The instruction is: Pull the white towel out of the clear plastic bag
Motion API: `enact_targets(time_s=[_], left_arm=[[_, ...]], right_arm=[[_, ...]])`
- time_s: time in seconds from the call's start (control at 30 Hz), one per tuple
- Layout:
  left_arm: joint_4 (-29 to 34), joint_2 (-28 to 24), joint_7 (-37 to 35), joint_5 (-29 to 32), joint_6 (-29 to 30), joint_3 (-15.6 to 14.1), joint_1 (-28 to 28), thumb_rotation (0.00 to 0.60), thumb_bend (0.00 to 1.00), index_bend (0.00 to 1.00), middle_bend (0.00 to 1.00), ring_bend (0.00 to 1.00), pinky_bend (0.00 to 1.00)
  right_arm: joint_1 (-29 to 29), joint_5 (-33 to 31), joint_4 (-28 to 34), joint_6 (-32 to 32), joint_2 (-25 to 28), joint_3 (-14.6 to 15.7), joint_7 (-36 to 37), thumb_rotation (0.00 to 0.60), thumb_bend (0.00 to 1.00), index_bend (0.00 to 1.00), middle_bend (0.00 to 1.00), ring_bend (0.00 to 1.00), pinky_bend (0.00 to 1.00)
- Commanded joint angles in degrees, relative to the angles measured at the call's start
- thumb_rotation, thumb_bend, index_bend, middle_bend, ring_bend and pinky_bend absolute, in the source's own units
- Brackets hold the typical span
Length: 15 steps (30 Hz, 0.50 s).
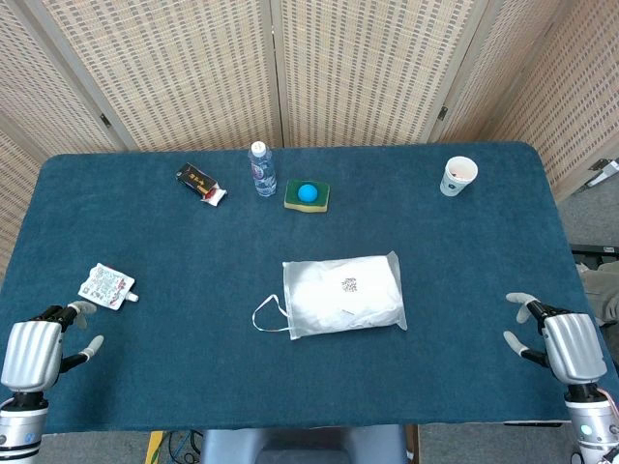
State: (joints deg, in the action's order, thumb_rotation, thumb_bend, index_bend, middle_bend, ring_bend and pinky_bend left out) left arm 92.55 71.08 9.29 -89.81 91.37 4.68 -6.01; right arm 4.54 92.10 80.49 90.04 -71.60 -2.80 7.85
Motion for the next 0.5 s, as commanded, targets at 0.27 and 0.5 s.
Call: enact_targets(time_s=[0.27, 0.5], left_arm=[[-0.17, -0.2, -0.79, 0.05, 0.64, -0.23, 0.56, 0.6, 0.2, 0.3, 0.57, 0.51, 0.72], [-0.87, 0.36, -1.79, -0.46, 0.68, -0.58, 0.6, 0.6, 0.2, 0.16, 0.56, 0.5, 0.72]], right_arm=[[2.39, -0.57, 4.02, -6.77, 2.76, 1.46, -2.65, 0.6, 0.0, 0.14, 0.21, 0.23, 0.38], [5.41, -4.41, 13.11, -14.03, 6.99, 0.63, -11.23, 0.6, 0.0, 0.0, 0.0, 0.0, 0.13]])
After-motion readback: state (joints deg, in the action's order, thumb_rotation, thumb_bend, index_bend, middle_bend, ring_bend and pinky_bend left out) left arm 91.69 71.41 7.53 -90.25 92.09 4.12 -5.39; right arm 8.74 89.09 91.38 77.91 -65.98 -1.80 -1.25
